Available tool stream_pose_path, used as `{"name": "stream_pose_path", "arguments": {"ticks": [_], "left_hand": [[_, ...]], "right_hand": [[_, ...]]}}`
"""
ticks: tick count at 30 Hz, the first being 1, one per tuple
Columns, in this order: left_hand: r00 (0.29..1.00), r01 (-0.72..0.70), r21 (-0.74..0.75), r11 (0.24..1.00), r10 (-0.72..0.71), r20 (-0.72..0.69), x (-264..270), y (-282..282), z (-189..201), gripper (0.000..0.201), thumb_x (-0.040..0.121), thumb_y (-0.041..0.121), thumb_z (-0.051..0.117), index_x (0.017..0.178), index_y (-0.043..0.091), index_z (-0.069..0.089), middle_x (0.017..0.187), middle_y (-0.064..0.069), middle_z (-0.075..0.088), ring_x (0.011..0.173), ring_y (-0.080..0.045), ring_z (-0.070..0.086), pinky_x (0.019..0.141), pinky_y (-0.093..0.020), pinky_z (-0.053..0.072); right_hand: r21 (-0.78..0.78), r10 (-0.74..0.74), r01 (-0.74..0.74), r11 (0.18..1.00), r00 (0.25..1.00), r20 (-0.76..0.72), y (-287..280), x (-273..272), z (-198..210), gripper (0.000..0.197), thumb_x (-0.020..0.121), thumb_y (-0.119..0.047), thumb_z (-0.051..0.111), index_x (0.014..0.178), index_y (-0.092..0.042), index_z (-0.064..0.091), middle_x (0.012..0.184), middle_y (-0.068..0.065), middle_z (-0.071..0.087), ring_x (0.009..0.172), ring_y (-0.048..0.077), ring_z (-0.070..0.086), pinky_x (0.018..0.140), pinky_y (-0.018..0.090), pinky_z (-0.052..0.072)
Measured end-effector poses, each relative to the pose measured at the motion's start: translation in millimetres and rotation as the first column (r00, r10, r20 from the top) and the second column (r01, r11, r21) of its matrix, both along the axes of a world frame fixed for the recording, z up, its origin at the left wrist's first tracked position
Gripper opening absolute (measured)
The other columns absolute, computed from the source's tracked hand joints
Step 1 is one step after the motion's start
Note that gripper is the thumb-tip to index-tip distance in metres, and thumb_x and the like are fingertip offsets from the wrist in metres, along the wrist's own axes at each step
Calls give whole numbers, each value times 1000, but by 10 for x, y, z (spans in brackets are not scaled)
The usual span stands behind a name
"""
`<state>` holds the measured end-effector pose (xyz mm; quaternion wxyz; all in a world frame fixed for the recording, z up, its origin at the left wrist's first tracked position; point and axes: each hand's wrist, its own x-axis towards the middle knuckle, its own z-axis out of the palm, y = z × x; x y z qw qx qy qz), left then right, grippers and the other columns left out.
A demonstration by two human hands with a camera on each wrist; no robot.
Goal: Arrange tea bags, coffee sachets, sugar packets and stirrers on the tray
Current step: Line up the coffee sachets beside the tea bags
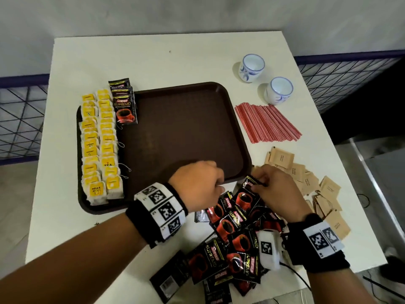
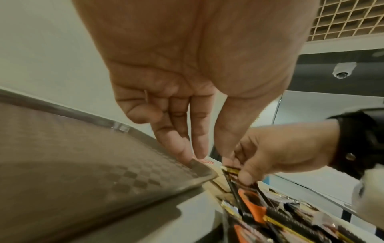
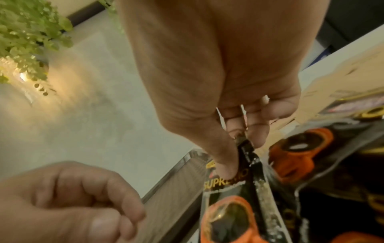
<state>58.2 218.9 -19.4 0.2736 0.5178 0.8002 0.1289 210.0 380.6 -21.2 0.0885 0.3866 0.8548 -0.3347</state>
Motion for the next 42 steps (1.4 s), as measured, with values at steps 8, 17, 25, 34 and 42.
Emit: {"name": "stream_pose_path", "arguments": {"ticks": [8,17,25,34,42], "left_hand": [[961,-121,165,979,73,268,-75,140,149,37,86,34,70,122,32,60,105,13,62,84,-4,60,79,-26,54],[922,-274,226,935,188,339,-701,-39,341,12,83,10,73,88,20,70,66,2,69,63,-10,67,66,-27,52],[843,-525,74,848,507,180,-2123,-664,525,18,87,9,66,86,26,73,67,-1,73,64,-17,70,64,-31,53],[832,-545,-42,838,546,101,-2522,-646,263,14,89,7,65,88,16,75,71,-6,74,52,0,64,50,-17,50],[860,-509,-25,860,509,-6,-2634,-672,190,20,87,9,69,87,27,76,72,17,66,72,2,60,63,-9,39]], "right_hand": [[-220,-56,-5,976,961,-272,-33,-32,320,20,85,-9,75,91,-27,71,90,-9,73,82,-5,65,68,2,43],[-187,43,-69,980,990,-138,-187,-221,447,25,81,-37,77,101,-32,62,87,-10,68,80,0,65,76,24,54],[-124,276,-252,960,925,261,-436,-47,281,62,66,-58,76,119,-45,48,120,-16,51,108,2,53,94,26,48],[-96,253,-234,967,917,307,-561,-151,66,87,88,-50,62,155,-31,10,160,-7,17,145,10,32,114,21,27],[-126,201,-175,976,950,237,-527,-145,-35,61,87,-56,62,139,-34,40,126,-15,45,110,-3,50,95,7,33]]}}
